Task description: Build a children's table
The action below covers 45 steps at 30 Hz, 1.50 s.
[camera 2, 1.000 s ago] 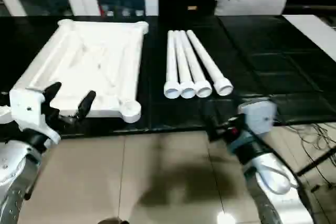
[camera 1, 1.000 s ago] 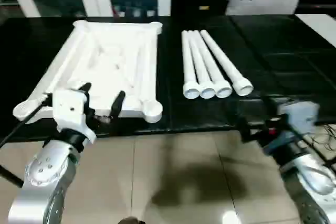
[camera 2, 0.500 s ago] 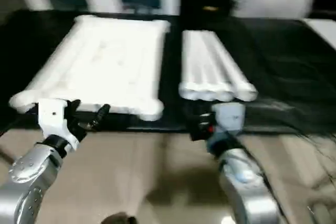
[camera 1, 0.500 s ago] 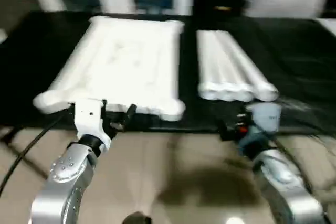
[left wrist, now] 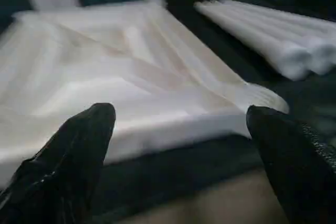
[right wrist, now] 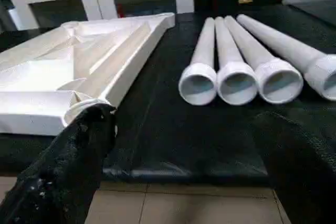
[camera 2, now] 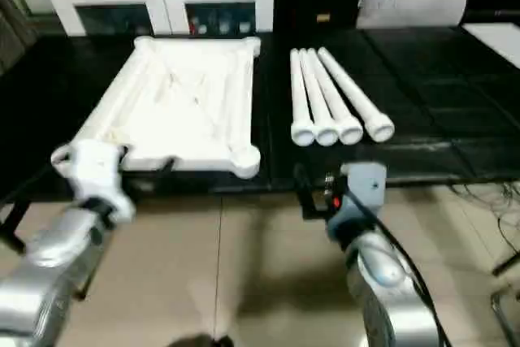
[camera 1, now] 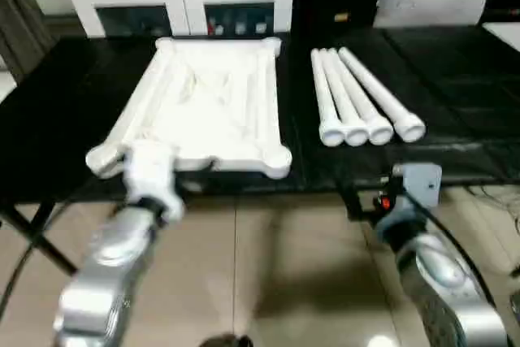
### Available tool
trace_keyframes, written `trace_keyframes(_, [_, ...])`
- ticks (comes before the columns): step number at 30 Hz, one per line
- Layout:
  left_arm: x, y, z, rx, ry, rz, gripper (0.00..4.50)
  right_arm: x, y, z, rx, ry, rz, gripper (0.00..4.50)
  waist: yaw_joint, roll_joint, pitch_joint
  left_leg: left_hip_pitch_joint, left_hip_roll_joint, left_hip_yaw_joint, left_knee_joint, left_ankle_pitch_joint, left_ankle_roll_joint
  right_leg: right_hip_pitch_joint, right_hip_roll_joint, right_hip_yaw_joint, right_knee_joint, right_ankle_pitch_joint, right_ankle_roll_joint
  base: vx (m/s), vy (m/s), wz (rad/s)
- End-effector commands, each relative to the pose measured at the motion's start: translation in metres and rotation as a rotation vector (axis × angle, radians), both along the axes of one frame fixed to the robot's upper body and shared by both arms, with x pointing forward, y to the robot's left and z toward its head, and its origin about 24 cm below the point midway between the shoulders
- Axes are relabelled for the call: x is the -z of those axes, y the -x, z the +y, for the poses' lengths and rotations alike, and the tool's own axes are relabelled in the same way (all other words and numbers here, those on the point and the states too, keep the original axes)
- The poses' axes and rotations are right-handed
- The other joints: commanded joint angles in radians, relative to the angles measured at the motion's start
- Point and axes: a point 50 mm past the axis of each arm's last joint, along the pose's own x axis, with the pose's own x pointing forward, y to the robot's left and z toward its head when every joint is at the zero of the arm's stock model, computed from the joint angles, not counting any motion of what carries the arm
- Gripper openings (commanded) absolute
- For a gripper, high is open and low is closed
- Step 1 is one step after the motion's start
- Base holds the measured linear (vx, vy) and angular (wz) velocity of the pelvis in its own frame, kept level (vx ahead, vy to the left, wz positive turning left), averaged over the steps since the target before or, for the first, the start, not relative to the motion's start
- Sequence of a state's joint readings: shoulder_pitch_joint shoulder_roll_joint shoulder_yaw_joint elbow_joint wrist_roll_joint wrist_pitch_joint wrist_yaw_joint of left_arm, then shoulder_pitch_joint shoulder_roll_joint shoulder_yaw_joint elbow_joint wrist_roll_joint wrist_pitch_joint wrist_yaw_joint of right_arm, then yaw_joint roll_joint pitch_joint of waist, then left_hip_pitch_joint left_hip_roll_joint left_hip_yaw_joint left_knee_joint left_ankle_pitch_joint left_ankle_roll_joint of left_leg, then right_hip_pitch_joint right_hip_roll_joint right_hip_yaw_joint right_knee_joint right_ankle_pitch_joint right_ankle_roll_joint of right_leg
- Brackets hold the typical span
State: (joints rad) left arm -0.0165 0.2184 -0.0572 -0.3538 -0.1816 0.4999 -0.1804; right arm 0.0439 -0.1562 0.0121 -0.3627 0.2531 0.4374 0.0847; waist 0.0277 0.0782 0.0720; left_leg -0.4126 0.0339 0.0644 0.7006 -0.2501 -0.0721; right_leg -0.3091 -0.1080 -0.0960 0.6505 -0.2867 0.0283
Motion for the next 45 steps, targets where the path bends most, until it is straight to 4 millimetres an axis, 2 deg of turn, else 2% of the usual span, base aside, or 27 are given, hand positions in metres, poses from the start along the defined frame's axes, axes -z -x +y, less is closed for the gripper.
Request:
trace_keyframes(1, [-0.004,-0.001,0.007,-0.031,-0.002,-0.010,4.47,-0.001,-0.001,0.005,-0.012,0.017,0.001,4.50,-0.029,-0.015,-0.007,-0.039,0.120,-0.070,-0.013,-0.072,-0.035,0.066,-0.202,-0.058,-0.186,-0.646,-0.155,0.069,0.074,-0.40])
trace_keyframes(2, [-0.005,-0.002,0.008,-0.041,-0.003,-0.013,4.47,-0.001,-0.001,0.007,-0.023,0.017,0.000,4.50,-0.052,0.039,-0.010,-0.051,0.101,-0.092,-0.091,-0.232,-0.055,0.085,-0.119,-0.085,-0.123,-0.604,-0.138,0.069,0.074,-0.40])
trace_keyframes(4, [-0.008,-0.003,0.013,-0.048,-0.020,-0.025,4.47,-0.003,-0.002,0.012,-0.041,-0.010,0.004,4.50,-0.103,0.048,-0.029,0.013,0.059,-0.228,-0.243,-0.607,-0.076,0.061,0.041,-0.026,0.004,-0.251,-0.095,-0.007,0.041,0.40])
trace_keyframes(5, [-0.010,-0.004,0.015,-0.048,-0.021,-0.027,4.47,-0.003,-0.002,0.014,-0.045,-0.018,0.005,4.50,-0.117,0.032,-0.031,0.023,0.055,-0.252,-0.239,-0.590,-0.070,0.056,0.020,0.000,-0.013,-0.248,-0.103,-0.029,0.020,0.56])
trace_keyframes(7, [-0.013,-0.007,0.019,-0.058,-0.018,-0.042,4.47,-0.002,-0.003,0.017,-0.059,-0.030,0.017,4.50,-0.116,0.017,-0.035,0.081,0.090,-0.205,-0.184,-0.569,-0.095,0.024,-0.046,0.077,-0.106,-0.282,-0.124,0.049,-0.057,0.47])
trace_keyframes(10, [-0.015,-0.010,0.019,-0.070,-0.022,-0.044,4.47,0.001,-0.006,0.016,-0.080,-0.020,0.031,4.50,-0.075,-0.049,-0.021,0.036,0.106,-0.036,-0.042,-0.214,0.093,0.069,-0.149,0.124,-0.243,-0.896,-0.155,0.016,-0.051,0.16])
trace_keyframes(13, [-0.013,-0.007,0.019,-0.070,-0.019,-0.036,4.47,0.005,-0.008,0.013,-0.065,0.038,0.053,4.50,-0.042,-0.008,-0.032,0.043,0.152,-0.013,-0.126,-0.169,0.105,0.064,-0.064,0.070,-0.188,-0.660,-0.183,0.050,-0.001,0.05])
trace_keyframes(15, [-0.012,-0.004,0.021,-0.092,-0.016,-0.030,4.47,-0.002,-0.008,0.013,-0.077,-0.005,0.020,4.50,-0.085,0.022,-0.061,0.122,0.205,-0.082,-0.200,-0.294,0.152,0.011,0.031,0.023,-0.062,-0.191,-0.156,0.092,0.017,0.02])
trace_keyframes(17, [-0.012,-0.002,0.023,-0.114,-0.002,-0.029,4.47,-0.005,-0.007,0.017,-0.121,0.013,-0.003,4.50,-0.104,0.014,-0.082,0.194,0.234,-0.120,-0.183,-0.127,0.334,-0.060,0.027,0.035,0.000,-0.045,-0.095,0.140,0.007,-0.01])
trace_keyframes(19, [-0.013,-0.001,0.023,-0.116,0.008,-0.031,4.47,-0.008,-0.008,0.020,-0.145,0.019,-0.008,4.50,-0.085,-0.026,-0.083,0.167,0.224,-0.100,-0.150,0.173,0.516,-0.096,-0.021,0.088,-0.003,0.043,0.002,0.133,-0.063,0.05])
trace_keyframes(20, [-0.013,0.000,0.024,-0.117,0.009,-0.032,4.47,-0.009,-0.009,0.021,-0.151,0.024,-0.012,4.50,-0.036,-0.106,-0.076,-0.027,0.066,-0.029,-0.074,0.056,0.442,0.051,-0.092,0.127,-0.111,0.196,0.062,0.117,-0.085,0.04])
trace_keyframes(21, [-0.013,0.002,0.025,-0.119,0.009,-0.036,4.47,-0.011,-0.011,0.024,-0.162,0.033,-0.019,4.50,-0.008,-0.076,-0.088,-0.049,0.054,-0.007,-0.011,-0.020,0.379,0.103,-0.175,0.159,-0.132,0.233,0.079,0.105,-0.085,0.25])
trace_keyframes(22, [-0.014,0.002,0.025,-0.120,0.009,-0.037,4.47,-0.011,-0.012,0.025,-0.166,0.036,-0.022,4.50,-0.013,-0.090,-0.067,-0.055,0.086,-0.012,0.008,-0.064,0.322,0.099,-0.229,0.141,-0.165,0.178,0.110,0.090,-0.072,0.38])
trace_keyframes(23, [-0.014,0.002,0.025,-0.120,0.009,-0.038,4.47,-0.012,-0.012,0.025,-0.168,0.036,-0.024,4.50,0.005,-0.069,-0.074,-0.035,0.095,-0.012,-0.029,0.006,0.165,0.087,-0.166,0.030,-0.163,0.105,0.148,0.090,-0.072,0.38])
trace_keyframes(25, [-0.014,0.001,0.026,-0.121,0.007,-0.039,4.47,-0.012,-0.014,0.028,-0.186,0.027,-0.032,4.50,0.018,-0.025,-0.071,-0.010,0.116,-0.009,-0.092,0.035,0.181,0.120,-0.125,-0.029,-0.187,-0.072,0.024,0.099,-0.038,0.57])
trace_keyframes(26, [-0.013,0.000,0.026,-0.119,0.001,-0.039,4.47,-0.011,-0.015,0.030,-0.195,0.015,-0.034,4.50,-0.010,0.015,-0.077,0.103,0.181,-0.039,-0.154,-0.100,0.190,0.045,-0.005,-0.029,-0.118,-0.157,-0.032,0.110,-0.010,0.69])
trace_keyframes(29, [-0.011,-0.005,0.023,-0.101,-0.009,-0.036,4.47,-0.009,-0.020,0.030,-0.170,-0.005,-0.026,4.50,-0.028,0.009,-0.084,0.195,0.263,-0.122,-0.188,-0.238,0.354,-0.057,0.029,0.031,0.033,-0.112,-0.071,0.110,0.019,0.37])
trace_keyframes(31, [-0.012,-0.008,0.022,-0.091,-0.007,-0.042,4.47,-0.009,-0.020,0.030,-0.167,-0.013,-0.030,4.50,-0.015,-0.005,-0.083,0.168,0.232,-0.094,-0.167,0.056,0.517,-0.108,0.016,0.060,0.063,0.002,0.027,0.107,-0.003,0.13])
trace_keyframes(32, [-0.013,-0.009,0.022,-0.088,-0.006,-0.045,4.47,-0.009,-0.019,0.031,-0.165,-0.013,-0.031,4.50,-0.002,-0.015,-0.070,0.121,0.174,-0.032,-0.170,0.014,0.463,-0.088,0.010,0.071,-0.001,0.087,-0.001,0.090,-0.014,0.09])
trace_keyframes(34, [-0.014,-0.011,0.021,-0.084,-0.006,-0.049,4.47,-0.009,-0.018,0.031,-0.156,-0.007,-0.035,4.50,0.019,-0.060,-0.071,0.073,0.098,0.027,-0.132,-0.141,0.333,-0.024,-0.055,0.139,-0.115,0.026,-0.042,0.065,-0.046,0.03])
trace_keyframes(35, [-0.014,-0.013,0.020,-0.076,-0.010,-0.056,4.47,-0.008,-0.018,0.029,-0.130,0.003,-0.037,4.50,0.046,-0.074,-0.083,0.001,0.105,0.012,-0.022,-0.073,0.204,0.084,-0.162,0.219,-0.158,-0.275,-0.181,0.060,-0.057,0.01])
trace_keyframes(36, [-0.014,-0.015,0.019,-0.064,-0.012,-0.059,4.47,-0.006,-0.017,0.027,-0.111,0.007,-0.033,4.50,0.046,-0.074,-0.083,0.001,0.105,0.012,-0.022,-0.073,0.204,0.084,-0.162,0.219,-0.158,-0.275,-0.181,0.070,-0.040,-0.02])
trace_keyframes(40, [-0.009,-0.018,0.008,-0.012,0.018,-0.059,4.47,-0.007,-0.009,0.016,-0.061,0.046,-0.037,4.50,0.009,-0.006,-0.077,0.050,0.148,0.022,-0.155,-0.013,0.145,0.030,0.018,0.084,-0.115,-0.232,-0.229,0.095,0.019,0.00])
trace_keyframes(41, [-0.007,-0.017,0.006,-0.010,0.020,-0.056,4.47,-0.006,-0.009,0.014,-0.053,0.045,-0.028,4.50,-0.029,0.001,-0.082,0.116,0.173,-0.012,-0.174,-0.099,0.214,-0.007,0.036,0.056,-0.078,-0.114,-0.240,0.126,0.073,0.04])
trace_keyframes(43, [-0.003,-0.015,0.005,-0.024,0.026,-0.042,4.47,-0.005,-0.008,0.013,-0.059,0.051,-0.006,4.50,-0.042,0.004,-0.089,0.137,0.177,-0.025,-0.172,-0.068,0.285,-0.013,0.030,0.047,-0.066,-0.037,-0.245,0.111,0.055,0.06])
trace_keyframes(44, [-0.001,-0.014,0.004,-0.035,0.039,-0.037,4.47,-0.003,-0.010,0.013,-0.070,0.043,0.004,4.50,-0.058,0.014,-0.091,0.210,0.213,0.013,-0.162,-0.079,0.242,-0.069,0.027,0.064,-0.061,-0.036,-0.243,0.103,0.049,0.06])
trace_keyframes(45, [0.000,-0.014,0.004,-0.037,0.042,-0.036,4.47,-0.003,-0.010,0.013,-0.072,0.042,0.005,4.50,-0.059,-0.008,-0.077,0.207,0.242,0.008,-0.187,-0.108,0.161,-0.072,0.023,0.059,-0.033,-0.014,-0.213,0.106,0.023,-0.27])
